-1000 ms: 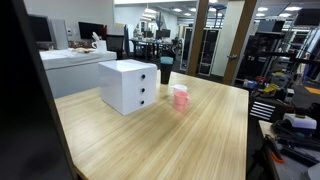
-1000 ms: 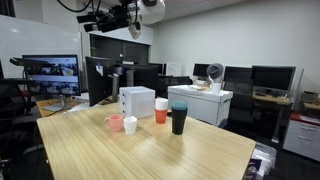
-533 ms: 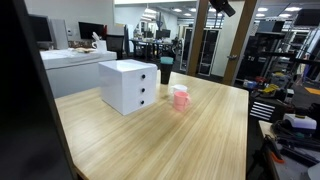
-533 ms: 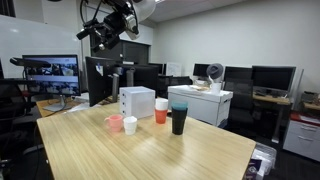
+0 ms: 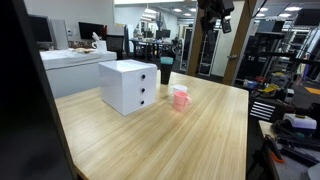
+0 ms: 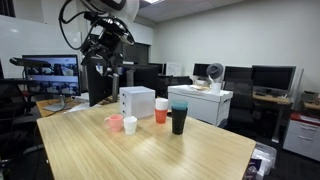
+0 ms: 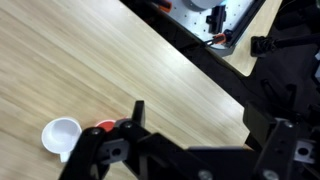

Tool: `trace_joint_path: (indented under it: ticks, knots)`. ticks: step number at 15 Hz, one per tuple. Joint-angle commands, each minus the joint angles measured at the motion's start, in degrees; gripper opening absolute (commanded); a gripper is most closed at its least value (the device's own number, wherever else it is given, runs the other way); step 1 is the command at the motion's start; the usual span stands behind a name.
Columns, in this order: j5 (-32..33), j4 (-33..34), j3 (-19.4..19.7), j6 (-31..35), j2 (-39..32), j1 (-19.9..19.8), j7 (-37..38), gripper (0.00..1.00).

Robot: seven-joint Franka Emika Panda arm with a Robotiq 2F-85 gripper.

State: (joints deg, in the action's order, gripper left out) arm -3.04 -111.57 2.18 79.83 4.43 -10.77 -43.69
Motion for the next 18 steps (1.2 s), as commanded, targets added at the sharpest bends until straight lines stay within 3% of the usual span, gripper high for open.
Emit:
trace_joint_path:
  ticks: [1,14,18]
  knots:
    - [0.1,-2.5,2.1,3.3,1.3,2.7,-0.5,1.0]
    - [0.1,-3.1,3.1,4.2,1.5,3.6,-0.6,1.0]
    - [0.9,-3.0,3.5,7.3,0.7,3.9,-0.1,1.0]
